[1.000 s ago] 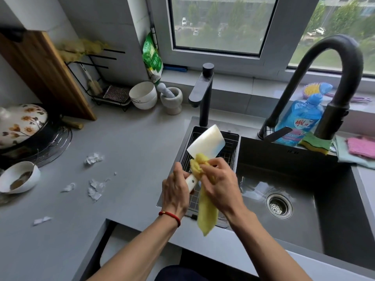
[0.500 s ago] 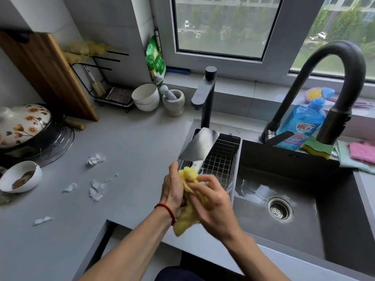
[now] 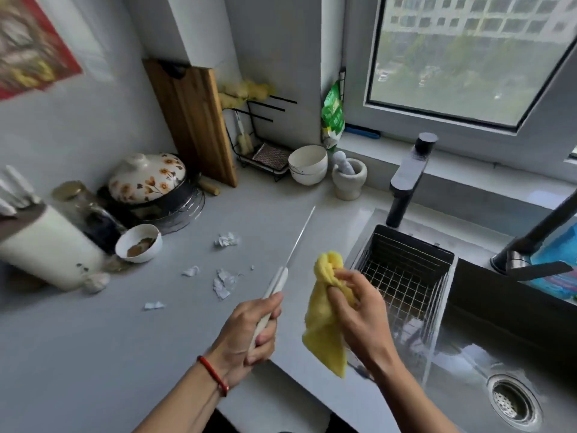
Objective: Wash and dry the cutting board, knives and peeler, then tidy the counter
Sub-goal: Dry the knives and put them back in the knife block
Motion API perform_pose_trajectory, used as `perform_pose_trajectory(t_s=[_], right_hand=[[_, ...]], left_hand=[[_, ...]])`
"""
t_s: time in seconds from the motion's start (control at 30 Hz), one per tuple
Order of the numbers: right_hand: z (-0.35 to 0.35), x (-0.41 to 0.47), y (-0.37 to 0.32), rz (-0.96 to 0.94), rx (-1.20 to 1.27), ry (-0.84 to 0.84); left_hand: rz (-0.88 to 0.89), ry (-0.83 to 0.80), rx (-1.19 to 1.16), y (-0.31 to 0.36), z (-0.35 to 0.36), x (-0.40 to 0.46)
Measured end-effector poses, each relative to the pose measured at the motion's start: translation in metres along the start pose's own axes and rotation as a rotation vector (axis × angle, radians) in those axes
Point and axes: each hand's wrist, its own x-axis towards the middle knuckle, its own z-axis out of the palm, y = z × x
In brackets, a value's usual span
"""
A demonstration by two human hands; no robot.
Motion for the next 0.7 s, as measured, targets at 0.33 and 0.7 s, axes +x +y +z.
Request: perform_pose_trajectory(t_s=[0.33, 0.7], right_hand=[[0.144, 0.009, -0.041, 0.032, 0.122, -0.370], [0.250, 0.009, -0.062, -0.015, 0.011, -0.501]], left_hand=[[0.269, 0.525, -0.211, 0.057, -0.171, -0.114], [0.548, 0.594, -0.564, 0.145, -0.310, -0.156]])
